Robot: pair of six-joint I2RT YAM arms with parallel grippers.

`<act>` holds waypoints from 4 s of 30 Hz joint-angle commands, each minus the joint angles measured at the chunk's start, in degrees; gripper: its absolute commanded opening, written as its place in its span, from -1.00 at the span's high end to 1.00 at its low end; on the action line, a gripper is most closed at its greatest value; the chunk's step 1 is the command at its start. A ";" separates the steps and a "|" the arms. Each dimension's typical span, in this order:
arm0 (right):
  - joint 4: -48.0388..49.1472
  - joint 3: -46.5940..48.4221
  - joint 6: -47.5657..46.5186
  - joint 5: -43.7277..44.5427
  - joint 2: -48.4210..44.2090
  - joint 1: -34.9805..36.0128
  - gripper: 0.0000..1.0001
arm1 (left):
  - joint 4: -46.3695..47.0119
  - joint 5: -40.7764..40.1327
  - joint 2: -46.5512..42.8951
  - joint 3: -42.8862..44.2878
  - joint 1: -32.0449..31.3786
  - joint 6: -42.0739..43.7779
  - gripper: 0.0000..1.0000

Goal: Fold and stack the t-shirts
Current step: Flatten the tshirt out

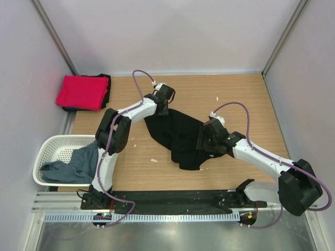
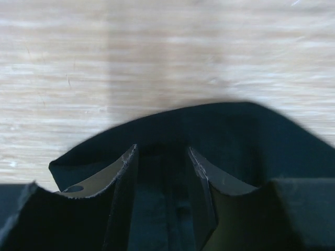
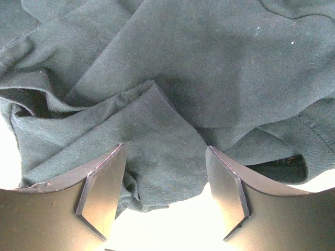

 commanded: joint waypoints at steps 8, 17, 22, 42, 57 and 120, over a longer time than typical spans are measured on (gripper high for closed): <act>0.07 2.57 -0.03 0.39 1.38 0.26 -0.37 | -3.96 -4.59 -0.71 -1.08 -0.06 -0.96 0.10; 0.77 2.57 -0.12 0.12 1.92 0.26 -0.37 | -4.31 -4.94 -4.67 -4.94 -0.23 -2.55 0.06; 0.78 2.66 -0.03 -0.32 2.53 0.26 -0.37 | -4.31 -4.24 -6.25 -5.56 -0.32 -2.37 0.09; -0.28 3.80 0.41 0.38 3.32 0.26 -0.37 | -2.82 -5.55 -5.02 -7.58 -0.67 -2.64 0.40; -0.45 3.89 0.06 0.65 3.15 0.26 -0.36 | -1.41 -5.73 -6.86 -9.78 -0.58 -3.69 0.99; -23.22 33.33 -4.95 25.51 -13.02 -0.01 0.98 | -28.05 -22.96 -67.59 -30.26 3.64 -12.58 0.99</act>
